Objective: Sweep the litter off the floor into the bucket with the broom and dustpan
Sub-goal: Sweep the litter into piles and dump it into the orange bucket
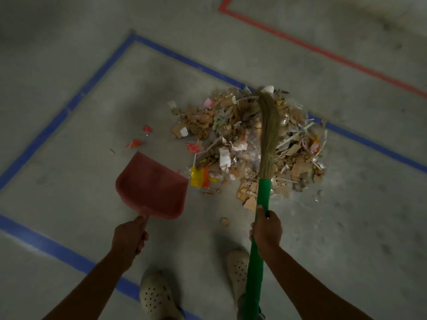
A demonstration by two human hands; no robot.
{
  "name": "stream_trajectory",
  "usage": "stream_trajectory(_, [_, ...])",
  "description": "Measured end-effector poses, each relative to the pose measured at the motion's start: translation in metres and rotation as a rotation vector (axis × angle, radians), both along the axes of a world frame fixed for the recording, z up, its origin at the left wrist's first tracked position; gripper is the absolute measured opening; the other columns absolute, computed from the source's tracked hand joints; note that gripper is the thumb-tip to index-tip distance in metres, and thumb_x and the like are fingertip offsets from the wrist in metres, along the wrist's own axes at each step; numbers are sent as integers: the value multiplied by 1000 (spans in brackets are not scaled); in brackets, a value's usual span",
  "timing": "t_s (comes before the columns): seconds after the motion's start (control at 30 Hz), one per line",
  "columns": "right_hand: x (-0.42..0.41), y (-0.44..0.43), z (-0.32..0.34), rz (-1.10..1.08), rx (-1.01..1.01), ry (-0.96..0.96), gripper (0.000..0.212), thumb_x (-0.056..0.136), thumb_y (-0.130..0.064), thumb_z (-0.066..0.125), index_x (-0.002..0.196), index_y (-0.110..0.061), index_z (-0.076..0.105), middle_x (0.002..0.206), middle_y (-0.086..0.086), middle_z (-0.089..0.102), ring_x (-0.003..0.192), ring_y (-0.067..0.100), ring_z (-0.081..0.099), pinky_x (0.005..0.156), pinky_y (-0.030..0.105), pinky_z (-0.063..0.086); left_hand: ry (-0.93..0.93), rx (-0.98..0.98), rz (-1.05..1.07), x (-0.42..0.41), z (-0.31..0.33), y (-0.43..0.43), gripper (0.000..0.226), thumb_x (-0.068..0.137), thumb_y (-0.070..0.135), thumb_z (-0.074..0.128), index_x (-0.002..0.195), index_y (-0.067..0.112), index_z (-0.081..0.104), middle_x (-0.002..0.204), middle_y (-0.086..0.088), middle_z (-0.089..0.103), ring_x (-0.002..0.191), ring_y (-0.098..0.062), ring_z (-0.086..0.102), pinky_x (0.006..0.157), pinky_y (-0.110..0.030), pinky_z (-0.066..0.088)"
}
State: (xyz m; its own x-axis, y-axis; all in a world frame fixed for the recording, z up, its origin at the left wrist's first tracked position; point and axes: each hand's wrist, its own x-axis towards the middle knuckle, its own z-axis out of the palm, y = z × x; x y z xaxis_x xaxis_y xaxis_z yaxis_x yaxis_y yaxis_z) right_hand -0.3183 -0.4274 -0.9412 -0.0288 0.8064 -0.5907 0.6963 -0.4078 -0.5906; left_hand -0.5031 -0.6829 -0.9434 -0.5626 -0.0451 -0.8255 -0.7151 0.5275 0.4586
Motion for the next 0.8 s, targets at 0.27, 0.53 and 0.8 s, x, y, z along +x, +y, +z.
stream_trajectory(0.27, [-40, -82, -1, 312, 70, -3, 30, 100, -52, 48, 86, -26, 56, 75, 7, 69, 66, 28, 69, 65, 49, 61, 64, -6, 80, -36, 7, -75, 55, 96, 47, 63, 67, -1, 60, 61, -17, 57, 42, -17, 37, 43, -22, 27])
stream_trajectory(0.53, [-143, -175, -25, 726, -64, 38, 24, 97, -44, 57, 93, -20, 59, 82, 2, 66, 76, 25, 68, 67, 38, 58, 84, -21, 116, -46, -1, -151, 61, 95, 55, 59, 68, 0, 58, 54, -13, 51, 37, -15, 33, 38, -20, 23])
stream_trajectory(0.8, [-200, -232, -132, 1135, -133, -176, 42, 101, -39, 52, 125, -7, 62, 121, 15, 68, 113, 34, 64, 90, 36, 51, 122, -78, 194, -66, -59, -207, 67, 88, 64, 64, 61, 4, 55, 55, -15, 48, 36, -15, 33, 39, -20, 24])
